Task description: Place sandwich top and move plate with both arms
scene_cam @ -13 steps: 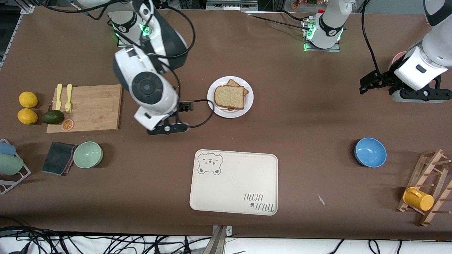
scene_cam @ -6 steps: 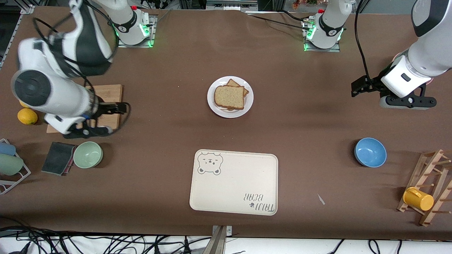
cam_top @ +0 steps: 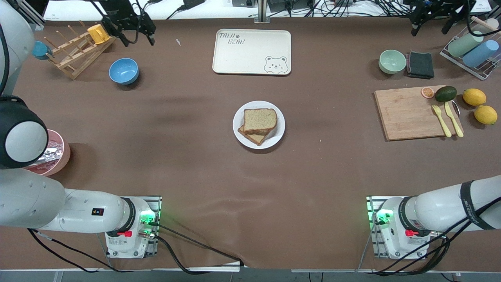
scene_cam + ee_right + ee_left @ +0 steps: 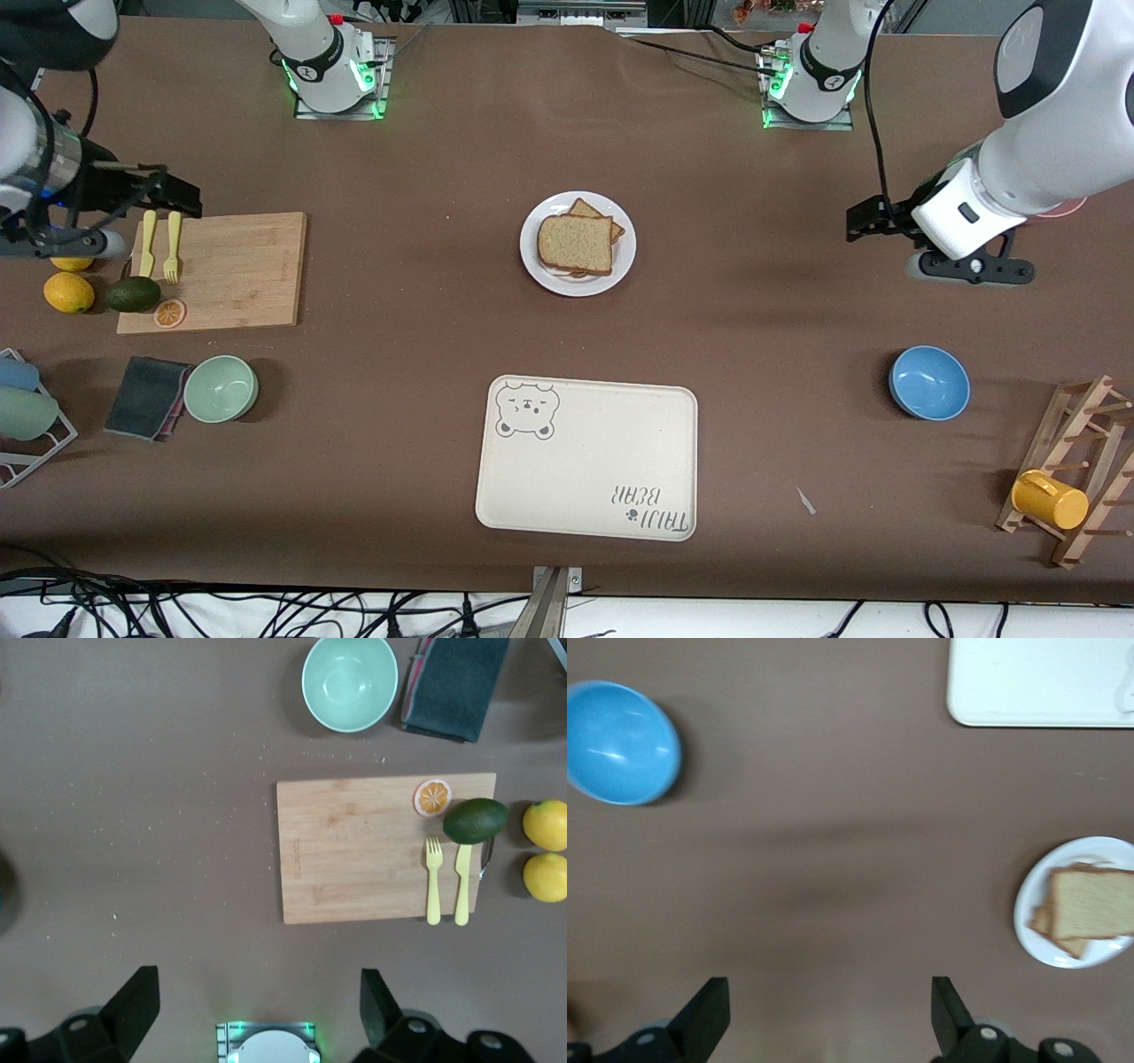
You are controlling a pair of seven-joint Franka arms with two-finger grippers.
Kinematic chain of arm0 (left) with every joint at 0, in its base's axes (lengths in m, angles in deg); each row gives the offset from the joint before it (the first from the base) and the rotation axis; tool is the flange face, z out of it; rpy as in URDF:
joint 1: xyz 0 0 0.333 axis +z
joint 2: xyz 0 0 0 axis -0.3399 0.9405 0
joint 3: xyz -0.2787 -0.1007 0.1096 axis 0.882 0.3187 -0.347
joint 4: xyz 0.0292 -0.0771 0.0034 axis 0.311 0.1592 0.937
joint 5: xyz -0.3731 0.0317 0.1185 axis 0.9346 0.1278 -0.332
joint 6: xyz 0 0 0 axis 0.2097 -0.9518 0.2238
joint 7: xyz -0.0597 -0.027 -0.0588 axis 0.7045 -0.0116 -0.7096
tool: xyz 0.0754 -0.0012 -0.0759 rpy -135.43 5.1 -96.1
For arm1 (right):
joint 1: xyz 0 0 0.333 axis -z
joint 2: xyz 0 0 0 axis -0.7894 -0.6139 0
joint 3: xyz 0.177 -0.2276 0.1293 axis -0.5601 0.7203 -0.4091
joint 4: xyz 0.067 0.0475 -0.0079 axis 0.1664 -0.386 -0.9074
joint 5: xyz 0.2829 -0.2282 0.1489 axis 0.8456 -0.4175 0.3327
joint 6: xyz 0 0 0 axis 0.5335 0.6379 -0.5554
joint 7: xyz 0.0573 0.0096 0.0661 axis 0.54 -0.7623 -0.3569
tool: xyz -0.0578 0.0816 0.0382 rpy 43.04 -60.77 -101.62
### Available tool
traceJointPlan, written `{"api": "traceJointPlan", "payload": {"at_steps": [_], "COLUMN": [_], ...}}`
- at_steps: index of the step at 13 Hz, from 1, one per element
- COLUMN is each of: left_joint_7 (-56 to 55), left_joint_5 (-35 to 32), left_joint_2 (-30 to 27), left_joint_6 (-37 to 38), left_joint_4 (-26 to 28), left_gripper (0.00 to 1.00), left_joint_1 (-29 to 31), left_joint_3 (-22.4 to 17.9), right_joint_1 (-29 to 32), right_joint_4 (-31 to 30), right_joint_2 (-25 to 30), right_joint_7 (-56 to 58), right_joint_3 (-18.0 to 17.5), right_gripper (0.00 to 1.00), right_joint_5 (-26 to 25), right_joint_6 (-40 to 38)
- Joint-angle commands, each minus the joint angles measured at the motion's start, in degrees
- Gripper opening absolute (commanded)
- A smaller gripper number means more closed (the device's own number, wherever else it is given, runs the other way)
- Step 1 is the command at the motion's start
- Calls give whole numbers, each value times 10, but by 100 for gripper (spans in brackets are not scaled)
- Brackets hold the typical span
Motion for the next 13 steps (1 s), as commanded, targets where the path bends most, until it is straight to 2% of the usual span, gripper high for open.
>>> {"api": "traceJointPlan", "payload": {"at_steps": [1, 2, 4, 5, 8, 13], "left_joint_7": [-4, -3, -2, -2, 1, 163], "left_joint_5": [63, 89, 185, 215, 294, 425], "left_joint_2": [21, 33, 65, 76, 132, 241], "left_joint_6": [13, 14, 25, 26, 19, -10], "left_joint_4": [-11, -11, -6, -5, -7, -3], "left_gripper": [100, 100, 100, 100, 100, 100], "left_joint_1": [0, 0, 2, 7, 11, -1], "left_joint_3": [0, 0, 0, 0, 0, 0], "right_joint_1": [9, 9, 18, 21, 19, 16], "right_joint_4": [5, 10, 11, 11, 15, 17], "right_joint_2": [20, 17, 13, 15, 14, 10], "right_joint_7": [4, 6, -4, -7, -7, -2], "right_joint_3": [-17, -19, -18, -21, -19, -19], "right_gripper": [100, 100, 100, 100, 100, 100], "right_joint_5": [1, 3, 19, 31, 27, 15], "right_joint_6": [-27, -30, 3, 6, 13, 57]}}
